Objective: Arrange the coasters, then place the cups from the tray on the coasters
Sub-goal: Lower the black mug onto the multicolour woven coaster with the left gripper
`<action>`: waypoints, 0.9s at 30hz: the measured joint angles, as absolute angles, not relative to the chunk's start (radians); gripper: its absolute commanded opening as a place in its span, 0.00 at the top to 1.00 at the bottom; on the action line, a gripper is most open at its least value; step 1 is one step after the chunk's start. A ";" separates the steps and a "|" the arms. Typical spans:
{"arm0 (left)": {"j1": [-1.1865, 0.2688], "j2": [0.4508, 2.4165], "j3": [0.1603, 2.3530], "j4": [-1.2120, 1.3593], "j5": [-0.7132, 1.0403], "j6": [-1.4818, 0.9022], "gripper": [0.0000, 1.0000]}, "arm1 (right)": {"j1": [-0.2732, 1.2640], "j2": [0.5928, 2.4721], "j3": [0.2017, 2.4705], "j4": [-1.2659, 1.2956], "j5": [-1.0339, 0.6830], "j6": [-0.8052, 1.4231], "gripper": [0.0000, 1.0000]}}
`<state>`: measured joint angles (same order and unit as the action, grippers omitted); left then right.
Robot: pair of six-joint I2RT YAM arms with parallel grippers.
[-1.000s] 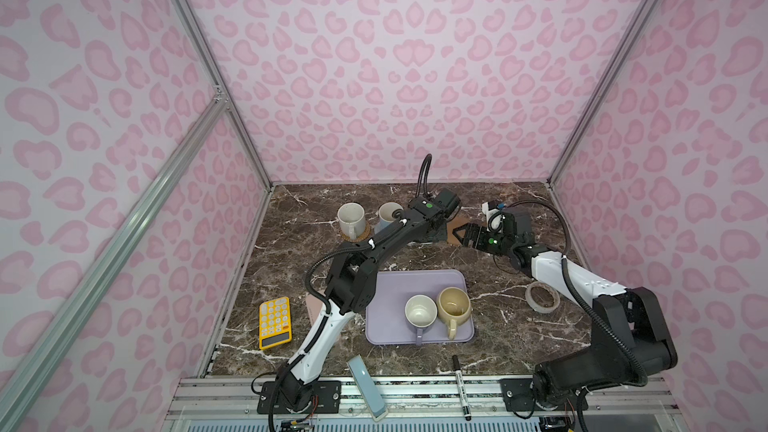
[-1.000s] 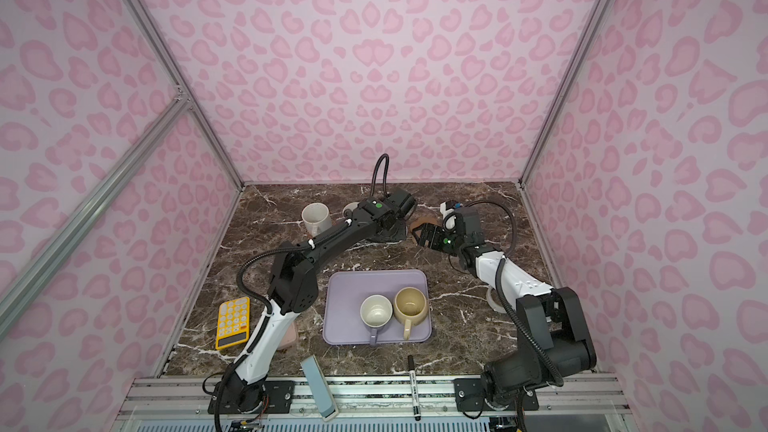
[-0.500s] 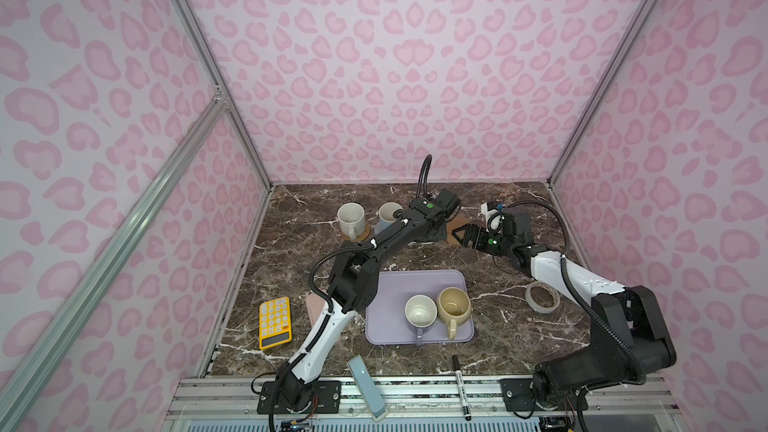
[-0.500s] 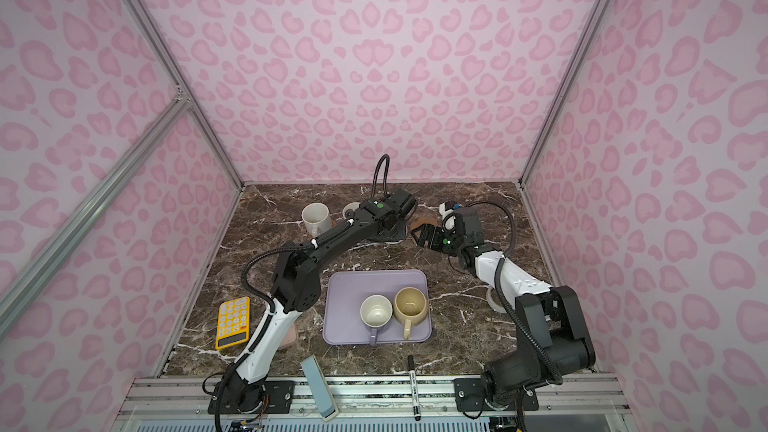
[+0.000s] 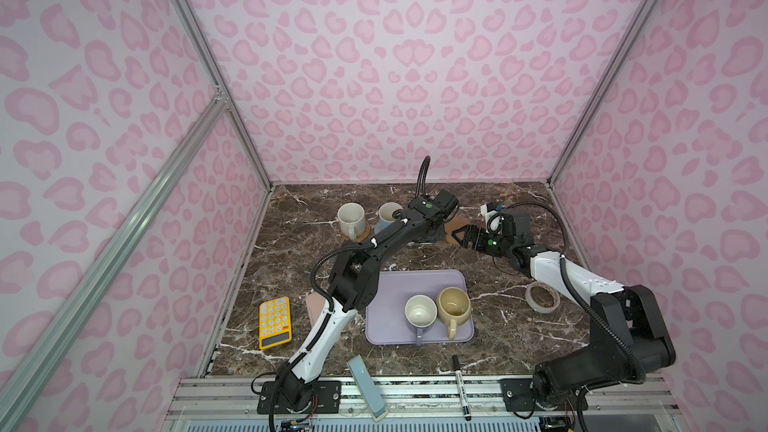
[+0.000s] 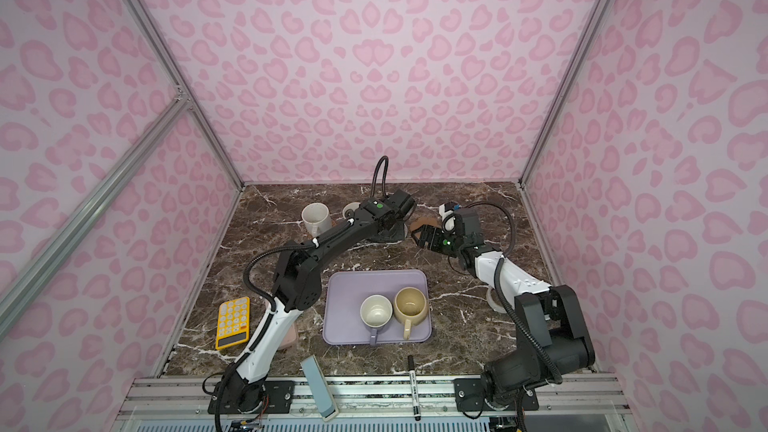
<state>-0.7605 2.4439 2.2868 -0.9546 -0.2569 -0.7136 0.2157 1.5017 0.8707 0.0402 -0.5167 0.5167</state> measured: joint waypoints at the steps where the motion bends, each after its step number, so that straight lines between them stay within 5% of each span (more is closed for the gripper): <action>1: -0.760 2.444 2.287 -0.955 -0.256 -0.714 0.95 | 0.216 1.502 0.870 0.041 -0.517 0.516 0.06; 13: -0.761 2.444 2.280 -0.946 -0.259 -0.714 0.89 | 0.216 1.510 0.869 0.041 -0.519 0.517 0.06; 27: -0.762 2.417 2.226 -0.909 -0.260 -0.715 0.50 | 0.221 1.509 0.869 0.039 -0.518 0.531 0.06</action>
